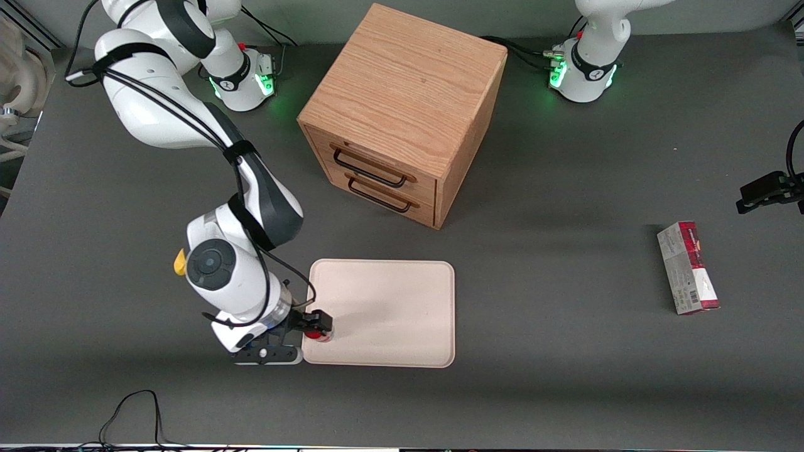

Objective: Place coke bottle on tray

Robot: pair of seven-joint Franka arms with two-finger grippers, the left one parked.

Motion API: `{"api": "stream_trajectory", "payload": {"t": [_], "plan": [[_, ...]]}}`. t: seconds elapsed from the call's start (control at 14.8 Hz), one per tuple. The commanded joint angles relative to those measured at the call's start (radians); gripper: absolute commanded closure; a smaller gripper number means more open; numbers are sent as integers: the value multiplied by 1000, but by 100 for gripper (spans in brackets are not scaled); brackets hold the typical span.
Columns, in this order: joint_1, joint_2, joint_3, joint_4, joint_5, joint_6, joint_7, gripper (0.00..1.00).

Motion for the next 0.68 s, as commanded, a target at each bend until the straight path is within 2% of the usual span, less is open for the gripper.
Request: {"api": "stream_trajectory", "payload": {"t": [0.0,0.14,0.27,0.34,0.47,0.61], "plan": [[1,-99,-31,-19,-10,-166,-98,0],[-1,-200,-75,-99,27,-229,-151,0],[2,-333,-180,-230,166,-232,-246,0],[4,-402,-222,-298,200,-251,-328,0],[9,-519,-296,-401,219,-297,-430,0],[9,-626,-354,-488,291,-317,-438,0]]}}
